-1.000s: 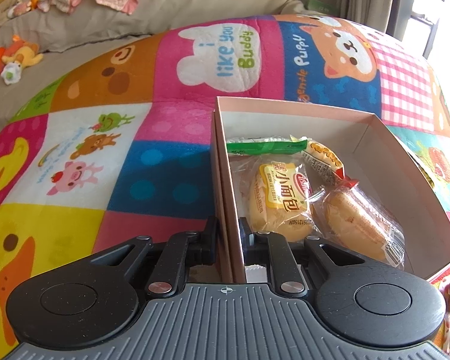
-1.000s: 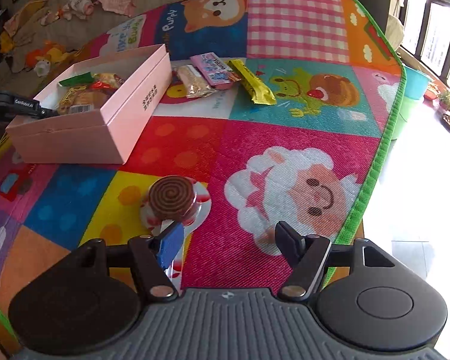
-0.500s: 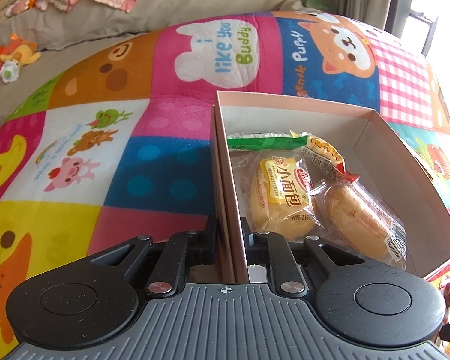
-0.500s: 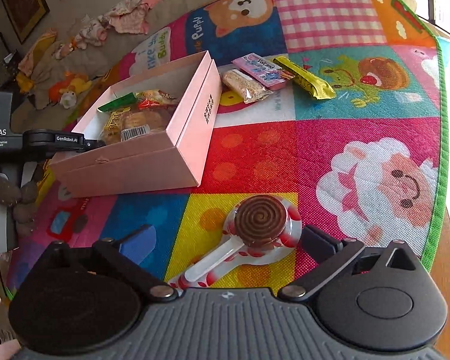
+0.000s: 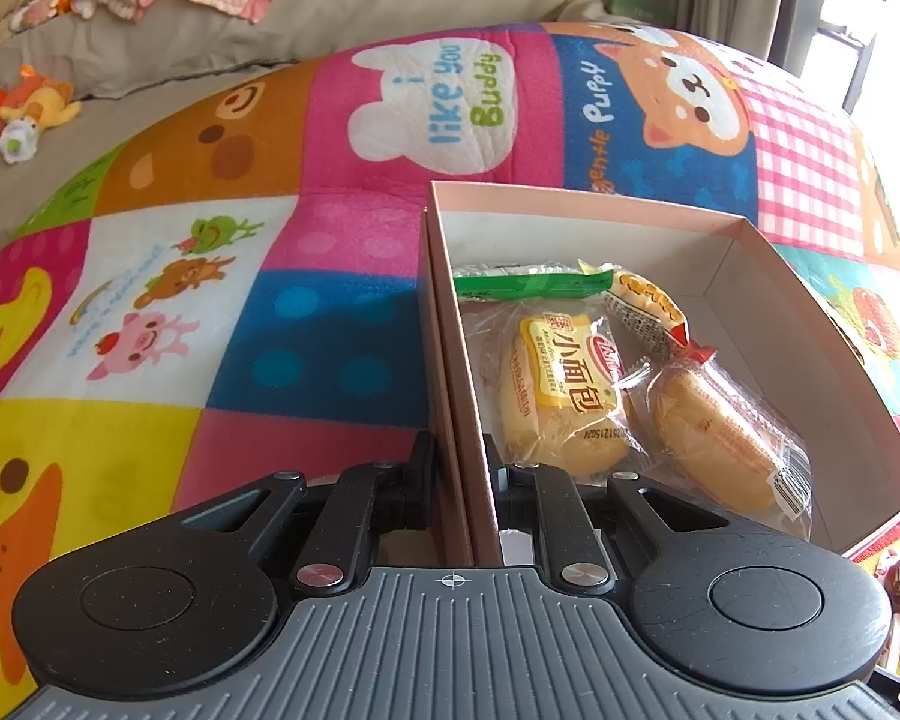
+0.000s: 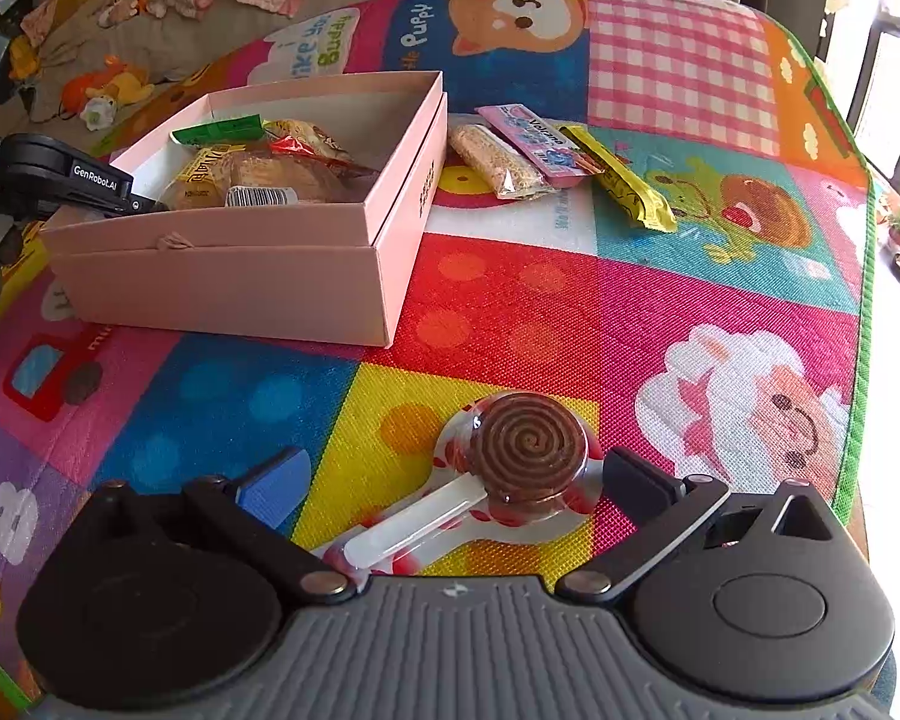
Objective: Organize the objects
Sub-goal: 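Return the right tool to the brown swirl lollipop and grasp its stick, then carry the lollipop over the pink box and release it inside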
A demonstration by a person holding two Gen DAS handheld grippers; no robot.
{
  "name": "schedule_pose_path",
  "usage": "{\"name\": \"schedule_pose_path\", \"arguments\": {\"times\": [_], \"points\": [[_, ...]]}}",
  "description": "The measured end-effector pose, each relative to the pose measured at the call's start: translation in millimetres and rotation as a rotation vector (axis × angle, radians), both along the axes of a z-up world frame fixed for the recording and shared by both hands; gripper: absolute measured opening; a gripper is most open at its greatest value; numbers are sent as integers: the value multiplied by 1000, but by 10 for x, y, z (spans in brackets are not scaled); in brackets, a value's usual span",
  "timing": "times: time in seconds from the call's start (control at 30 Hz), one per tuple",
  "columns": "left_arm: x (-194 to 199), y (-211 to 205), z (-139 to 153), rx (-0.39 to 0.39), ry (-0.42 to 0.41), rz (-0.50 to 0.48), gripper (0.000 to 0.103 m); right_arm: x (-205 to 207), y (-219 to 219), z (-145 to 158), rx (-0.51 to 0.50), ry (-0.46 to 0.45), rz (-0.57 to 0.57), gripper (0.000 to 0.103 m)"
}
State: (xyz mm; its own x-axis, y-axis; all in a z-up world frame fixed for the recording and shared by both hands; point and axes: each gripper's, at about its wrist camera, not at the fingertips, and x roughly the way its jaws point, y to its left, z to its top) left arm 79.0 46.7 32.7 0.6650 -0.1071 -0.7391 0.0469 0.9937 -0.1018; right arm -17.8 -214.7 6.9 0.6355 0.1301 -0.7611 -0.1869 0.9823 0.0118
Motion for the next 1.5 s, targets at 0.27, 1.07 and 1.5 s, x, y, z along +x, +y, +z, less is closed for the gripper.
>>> {"name": "schedule_pose_path", "arguments": {"times": [0.27, 1.07, 1.5], "points": [[1, 0, 6, -1, 7, 2, 16, 2, 21, -5, -2, -5, -25, 103], [-6, -1, 5, -3, 11, -3, 16, -167, -23, 23, 6, -97, 29, 72], [-19, -9, 10, -5, 10, -5, 17, -391, -46, 263, -18, -74, 68, 45]]}}
